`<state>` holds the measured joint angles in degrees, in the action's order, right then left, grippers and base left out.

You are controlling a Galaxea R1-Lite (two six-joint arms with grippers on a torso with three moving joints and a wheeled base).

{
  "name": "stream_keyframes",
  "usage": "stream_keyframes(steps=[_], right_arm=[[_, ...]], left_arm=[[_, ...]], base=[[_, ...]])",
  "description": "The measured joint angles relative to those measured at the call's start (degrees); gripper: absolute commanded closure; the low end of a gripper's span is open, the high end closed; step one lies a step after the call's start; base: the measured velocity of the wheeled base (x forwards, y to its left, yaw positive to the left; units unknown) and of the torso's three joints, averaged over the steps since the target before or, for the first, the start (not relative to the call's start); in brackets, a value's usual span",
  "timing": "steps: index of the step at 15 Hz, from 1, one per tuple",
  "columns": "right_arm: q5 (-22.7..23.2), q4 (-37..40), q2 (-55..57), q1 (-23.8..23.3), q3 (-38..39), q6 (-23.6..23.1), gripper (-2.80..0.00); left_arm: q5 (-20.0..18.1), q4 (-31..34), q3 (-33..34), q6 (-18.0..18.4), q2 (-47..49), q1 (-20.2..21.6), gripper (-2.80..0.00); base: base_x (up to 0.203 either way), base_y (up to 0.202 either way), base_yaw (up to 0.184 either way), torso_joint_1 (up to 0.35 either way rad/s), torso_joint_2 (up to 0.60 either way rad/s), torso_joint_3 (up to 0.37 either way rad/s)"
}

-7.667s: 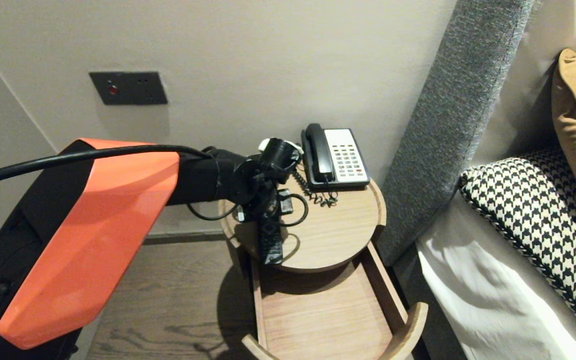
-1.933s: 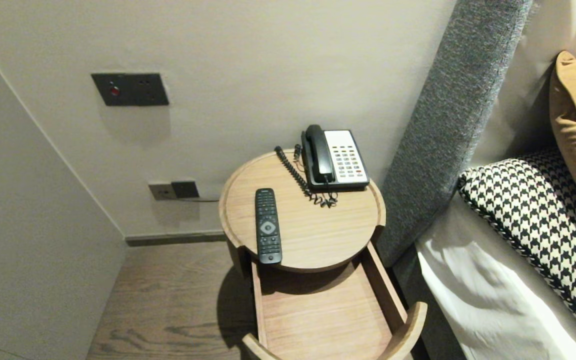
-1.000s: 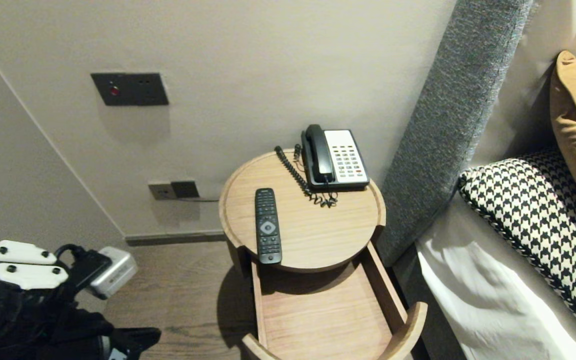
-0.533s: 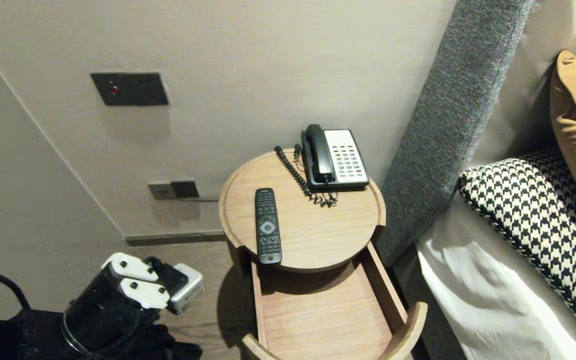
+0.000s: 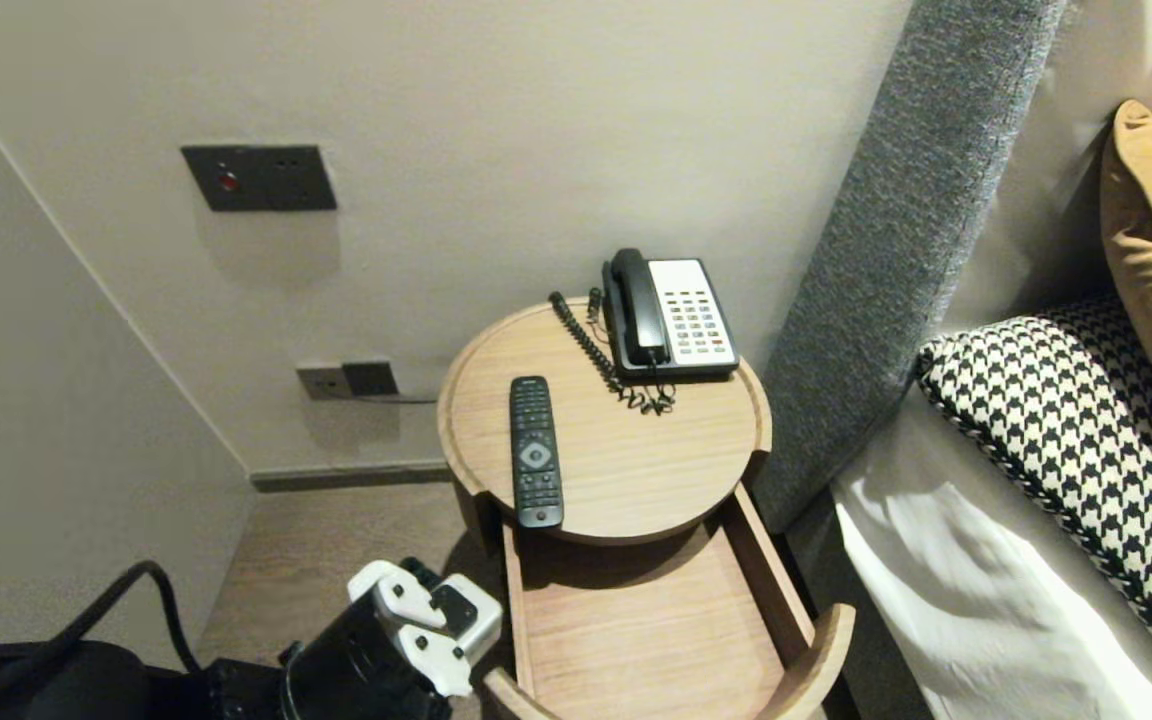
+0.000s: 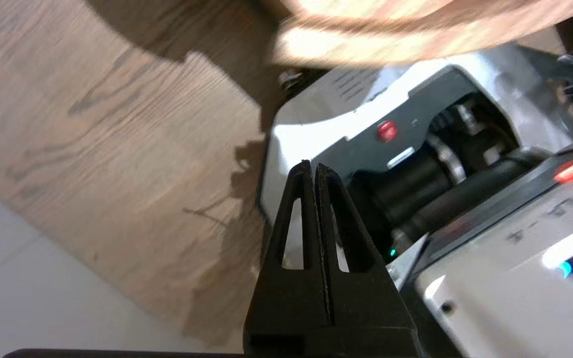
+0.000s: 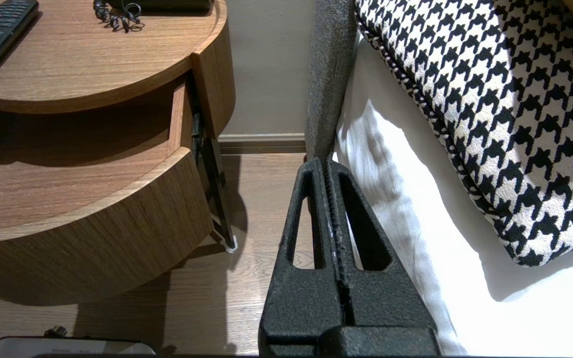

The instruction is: Close the nightstand drawer

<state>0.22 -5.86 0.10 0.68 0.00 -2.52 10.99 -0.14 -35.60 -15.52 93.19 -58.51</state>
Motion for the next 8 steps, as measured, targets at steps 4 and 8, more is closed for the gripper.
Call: stream_keyframes(steps=[4, 8], right_arm=[[0.0, 0.0, 0.0, 0.0, 0.0, 0.0, 0.0], [0.0, 0.0, 0.0, 0.0, 0.0, 0.0, 0.0]], left_arm=[[0.9, -0.8, -0.8, -1.6, 3.8, -2.2, 0.0], [0.9, -0.8, -1.4, -1.7, 5.6, -2.4, 0.0]], base=[[0.0, 0.0, 0.0, 0.0, 0.0, 0.0], [0.0, 0.0, 0.0, 0.0, 0.0, 0.0]])
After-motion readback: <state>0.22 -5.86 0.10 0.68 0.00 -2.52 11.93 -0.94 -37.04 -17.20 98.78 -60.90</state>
